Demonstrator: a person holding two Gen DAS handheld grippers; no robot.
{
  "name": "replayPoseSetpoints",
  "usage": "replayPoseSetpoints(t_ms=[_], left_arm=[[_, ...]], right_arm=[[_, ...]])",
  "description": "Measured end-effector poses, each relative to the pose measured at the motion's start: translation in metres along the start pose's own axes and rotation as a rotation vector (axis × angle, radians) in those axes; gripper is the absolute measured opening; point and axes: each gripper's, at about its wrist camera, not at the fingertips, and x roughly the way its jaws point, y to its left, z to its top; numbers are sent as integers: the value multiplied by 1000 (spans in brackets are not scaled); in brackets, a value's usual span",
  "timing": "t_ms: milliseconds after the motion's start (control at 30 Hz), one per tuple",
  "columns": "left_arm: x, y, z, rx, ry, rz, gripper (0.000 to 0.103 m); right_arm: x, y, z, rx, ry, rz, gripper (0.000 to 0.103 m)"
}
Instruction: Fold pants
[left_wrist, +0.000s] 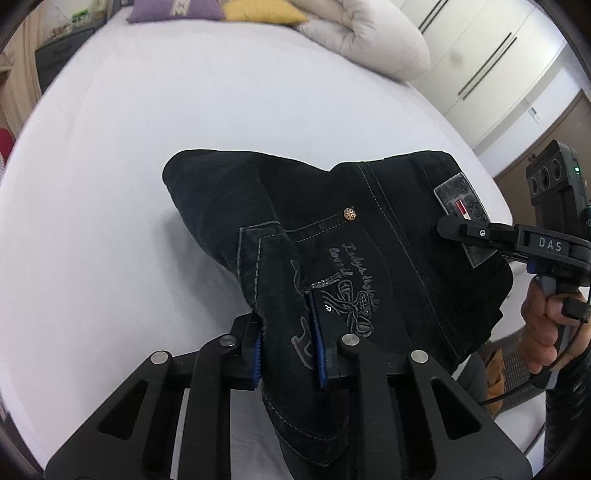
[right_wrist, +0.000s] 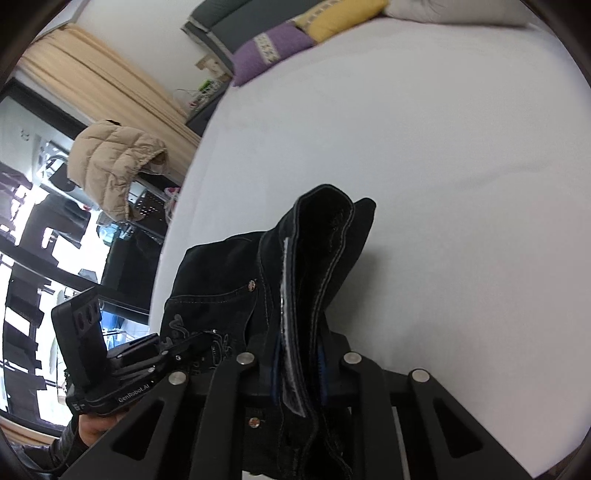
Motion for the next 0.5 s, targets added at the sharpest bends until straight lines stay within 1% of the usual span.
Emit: replayPoseSetpoints(t_ms=[133,267,400,500], left_arm=[[-15,20,25,4,-42,37,19],[-19,52,53,4,-73,92,19],[-12,97,75,-33,-87,122,19],[7,134,82,-74,-60,119,19]], right_arm=[[15,17,29,-14,-8,29,17],[54,38,64,-14,-3,67,17],[106,46,92,22,30,99,17],[140,35,92,67,66,80,18]])
